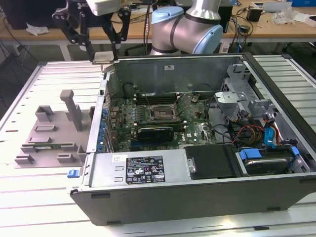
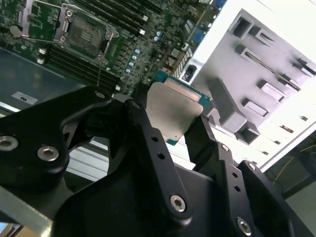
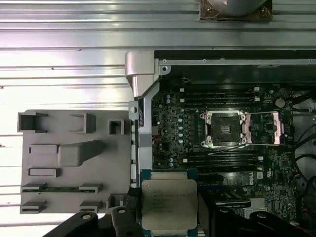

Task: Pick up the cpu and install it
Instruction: 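Pick up the cpu and move it towards the insertion slot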

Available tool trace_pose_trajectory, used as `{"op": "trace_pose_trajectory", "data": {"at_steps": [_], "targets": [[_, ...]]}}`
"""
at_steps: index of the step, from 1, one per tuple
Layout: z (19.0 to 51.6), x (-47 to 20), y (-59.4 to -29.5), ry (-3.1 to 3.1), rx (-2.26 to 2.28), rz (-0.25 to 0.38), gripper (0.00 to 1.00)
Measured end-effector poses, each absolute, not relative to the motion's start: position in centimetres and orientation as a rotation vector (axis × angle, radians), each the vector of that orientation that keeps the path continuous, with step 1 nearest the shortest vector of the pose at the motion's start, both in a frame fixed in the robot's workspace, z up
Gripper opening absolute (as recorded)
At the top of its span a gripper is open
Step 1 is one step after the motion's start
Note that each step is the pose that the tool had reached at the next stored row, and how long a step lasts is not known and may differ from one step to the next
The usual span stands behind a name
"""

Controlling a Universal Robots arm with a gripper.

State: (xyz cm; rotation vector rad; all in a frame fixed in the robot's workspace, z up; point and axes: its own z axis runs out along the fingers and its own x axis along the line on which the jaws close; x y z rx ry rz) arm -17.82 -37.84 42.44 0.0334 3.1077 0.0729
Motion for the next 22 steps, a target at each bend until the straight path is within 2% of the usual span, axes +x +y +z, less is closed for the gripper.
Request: {"op": "trace_pose_trajectory", "data": {"at_steps": [10, 22], "targets": [[42.4, -14.8, -37.8, 3.108, 0.034, 0.073, 0.55], [39.7, -11.2, -37.8, 3.115, 0.034, 0.073, 0.55]]}}
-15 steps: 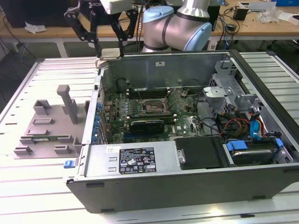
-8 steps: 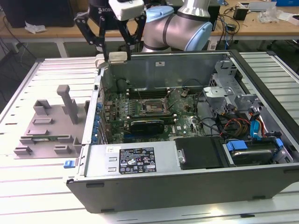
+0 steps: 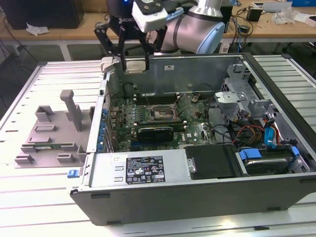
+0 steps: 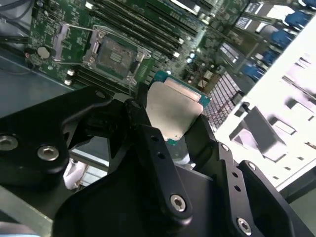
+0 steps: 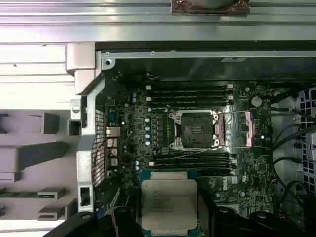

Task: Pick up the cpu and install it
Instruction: 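Pick up the cpu and move it towards the insertion slot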

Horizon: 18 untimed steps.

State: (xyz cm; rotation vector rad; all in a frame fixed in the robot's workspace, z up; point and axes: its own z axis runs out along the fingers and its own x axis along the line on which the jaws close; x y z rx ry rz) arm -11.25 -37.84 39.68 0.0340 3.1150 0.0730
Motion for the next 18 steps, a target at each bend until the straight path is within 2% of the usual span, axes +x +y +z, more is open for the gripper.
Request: {"op": "trace_pose_trajectory", "data": {"at_steps": [18], "targets": [[35.8, -4.5, -36.6, 3.133, 0.035, 0.073, 0.55]]}}
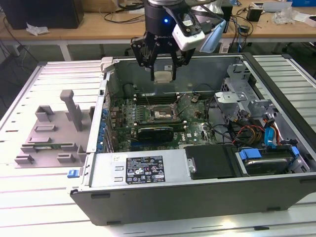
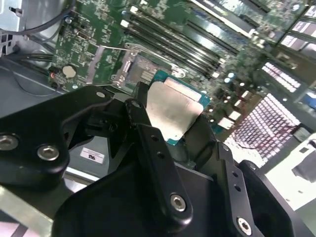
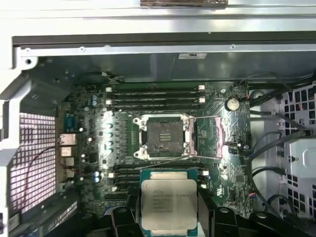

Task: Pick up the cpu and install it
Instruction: 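Pick up the cpu and move it towards the insertion slot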

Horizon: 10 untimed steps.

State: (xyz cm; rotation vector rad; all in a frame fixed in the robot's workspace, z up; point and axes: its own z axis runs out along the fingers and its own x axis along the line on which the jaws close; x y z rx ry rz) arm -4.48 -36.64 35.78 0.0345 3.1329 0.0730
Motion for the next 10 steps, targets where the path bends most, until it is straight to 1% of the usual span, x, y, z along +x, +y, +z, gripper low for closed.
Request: {"op": "trace_pose_trajectory", "data": {"at_steps": [10], "targets": [[33.2, -3.7, -35.5, 3.133, 0.015, 0.073, 0.55]]}}
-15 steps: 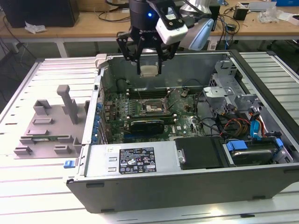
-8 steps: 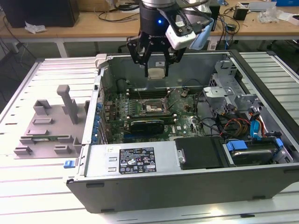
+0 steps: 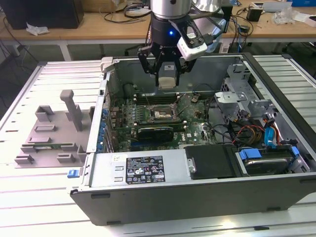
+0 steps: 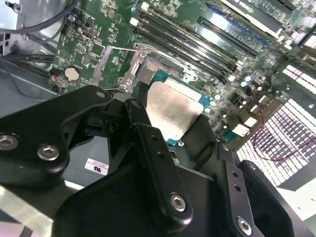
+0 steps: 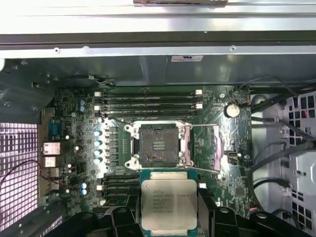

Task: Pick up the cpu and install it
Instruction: 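Pick up the cpu and move it towards the insertion slot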

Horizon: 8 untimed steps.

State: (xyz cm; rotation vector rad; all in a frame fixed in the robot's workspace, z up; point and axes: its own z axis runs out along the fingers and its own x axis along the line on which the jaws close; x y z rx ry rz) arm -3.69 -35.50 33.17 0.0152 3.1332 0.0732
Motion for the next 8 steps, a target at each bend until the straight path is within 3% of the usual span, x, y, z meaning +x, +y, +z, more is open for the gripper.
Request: {"op": "trace_pose_trajectory", "data": {"at_steps": [8], "targets": [[31.6, -3.7, -34.8, 3.133, -0.054, 0.076, 0.55]]}}
